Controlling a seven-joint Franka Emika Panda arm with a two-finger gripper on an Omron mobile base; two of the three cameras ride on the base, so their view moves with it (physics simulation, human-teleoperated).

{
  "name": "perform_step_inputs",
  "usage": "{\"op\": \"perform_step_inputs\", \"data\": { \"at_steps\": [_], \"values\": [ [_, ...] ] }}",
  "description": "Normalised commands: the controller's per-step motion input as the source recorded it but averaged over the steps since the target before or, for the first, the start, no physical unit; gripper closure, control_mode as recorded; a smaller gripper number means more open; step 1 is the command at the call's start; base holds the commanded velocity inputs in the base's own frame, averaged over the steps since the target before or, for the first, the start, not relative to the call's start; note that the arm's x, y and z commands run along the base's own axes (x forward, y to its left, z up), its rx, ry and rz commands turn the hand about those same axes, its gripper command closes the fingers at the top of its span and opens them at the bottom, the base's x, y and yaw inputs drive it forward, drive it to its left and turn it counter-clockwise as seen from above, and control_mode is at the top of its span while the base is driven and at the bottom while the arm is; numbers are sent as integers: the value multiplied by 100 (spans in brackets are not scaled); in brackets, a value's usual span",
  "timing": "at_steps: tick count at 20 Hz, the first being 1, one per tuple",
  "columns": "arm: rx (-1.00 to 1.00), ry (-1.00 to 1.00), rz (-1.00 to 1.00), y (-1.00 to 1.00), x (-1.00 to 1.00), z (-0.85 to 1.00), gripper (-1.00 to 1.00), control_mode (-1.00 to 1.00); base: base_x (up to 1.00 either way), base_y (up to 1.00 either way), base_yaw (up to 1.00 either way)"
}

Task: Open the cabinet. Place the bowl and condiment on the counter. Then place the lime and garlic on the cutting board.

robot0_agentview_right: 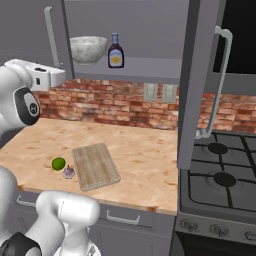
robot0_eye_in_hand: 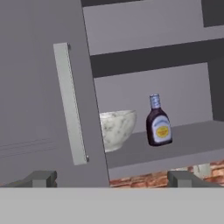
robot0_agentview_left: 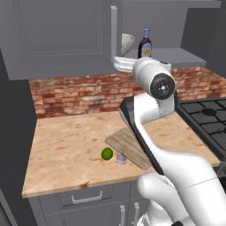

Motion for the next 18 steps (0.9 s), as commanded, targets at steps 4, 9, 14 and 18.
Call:
{"op": "perform_step_inputs", "data": {
  "at_steps": [4,9,14,18],
  "values": [
    [0,4,0,2,13,0,-100,-100,0,0,0],
    [0,0,0,1,23,3,-100,-100,0,0,0],
    [-1,0,0,2,25,10,-100,-100,0,0,0],
    [-3,0,0,9,16,17,-100,-100,0,0,0]
  ]
}}
